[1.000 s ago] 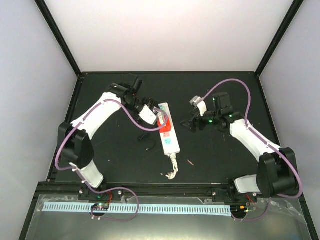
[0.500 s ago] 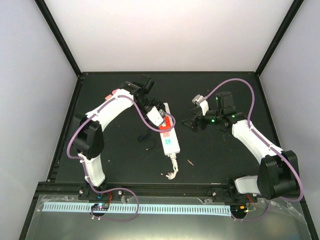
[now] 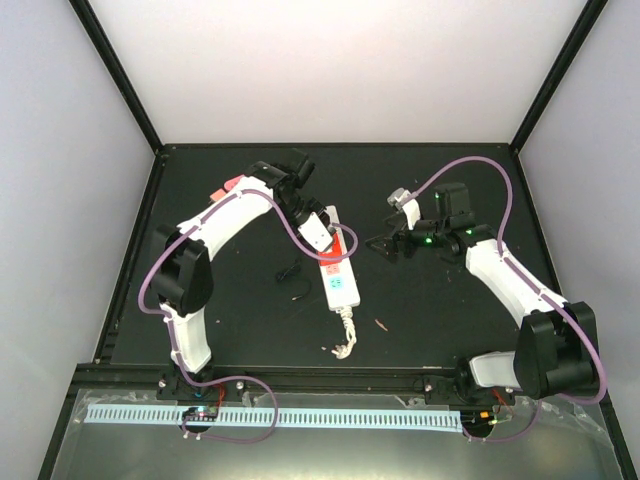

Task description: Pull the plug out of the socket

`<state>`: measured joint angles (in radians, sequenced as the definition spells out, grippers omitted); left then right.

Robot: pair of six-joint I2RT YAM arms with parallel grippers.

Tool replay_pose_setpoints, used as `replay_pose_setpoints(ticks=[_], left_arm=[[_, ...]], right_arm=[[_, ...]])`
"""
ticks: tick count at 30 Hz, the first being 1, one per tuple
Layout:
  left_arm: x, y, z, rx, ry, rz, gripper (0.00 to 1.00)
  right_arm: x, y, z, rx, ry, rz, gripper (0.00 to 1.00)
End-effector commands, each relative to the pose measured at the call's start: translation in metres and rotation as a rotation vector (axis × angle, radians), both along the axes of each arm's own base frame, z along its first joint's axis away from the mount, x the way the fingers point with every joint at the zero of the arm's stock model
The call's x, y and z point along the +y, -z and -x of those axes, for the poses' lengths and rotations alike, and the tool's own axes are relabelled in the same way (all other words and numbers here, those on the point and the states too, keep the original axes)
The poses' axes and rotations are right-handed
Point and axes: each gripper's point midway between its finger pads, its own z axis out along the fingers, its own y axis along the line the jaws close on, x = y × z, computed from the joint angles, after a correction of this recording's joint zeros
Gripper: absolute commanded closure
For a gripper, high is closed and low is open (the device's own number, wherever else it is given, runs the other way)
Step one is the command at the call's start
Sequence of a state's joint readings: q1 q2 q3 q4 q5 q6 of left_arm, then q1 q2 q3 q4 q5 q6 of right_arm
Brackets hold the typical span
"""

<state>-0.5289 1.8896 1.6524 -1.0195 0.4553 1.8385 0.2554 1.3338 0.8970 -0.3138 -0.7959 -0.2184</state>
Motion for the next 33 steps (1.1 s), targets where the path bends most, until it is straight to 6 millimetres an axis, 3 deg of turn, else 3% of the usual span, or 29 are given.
replay_pose_setpoints(ticks=[1,7,14,20,33], left_arm=[[-0.005,-0.001,0.006,0.044,0.000,-0.006,0.62],[-0.002,0.002,0.011,0.067,-0.013,-0.040,0.73],[0.003,0.005,0.013,0.102,-0.116,-0.103,0.77],[0.010,0.010,0.025,0.170,-0.205,-0.184,0.80],[0.017,0.015,0.050,0.430,-0.589,-0.284,0.86]], right_arm=[[-0.001,-0.015,-0.001,-0.036,-0.005,-0.031,0.01],[-0.002,-0.013,-0.001,-0.033,-0.004,-0.029,0.01],[-0.002,-0.013,-0.001,-0.037,-0.008,-0.029,0.01],[-0.002,-0.010,-0.001,-0.040,-0.011,-0.022,0.01],[-0.001,-0.005,0.009,-0.096,-0.062,-0.028,0.02]])
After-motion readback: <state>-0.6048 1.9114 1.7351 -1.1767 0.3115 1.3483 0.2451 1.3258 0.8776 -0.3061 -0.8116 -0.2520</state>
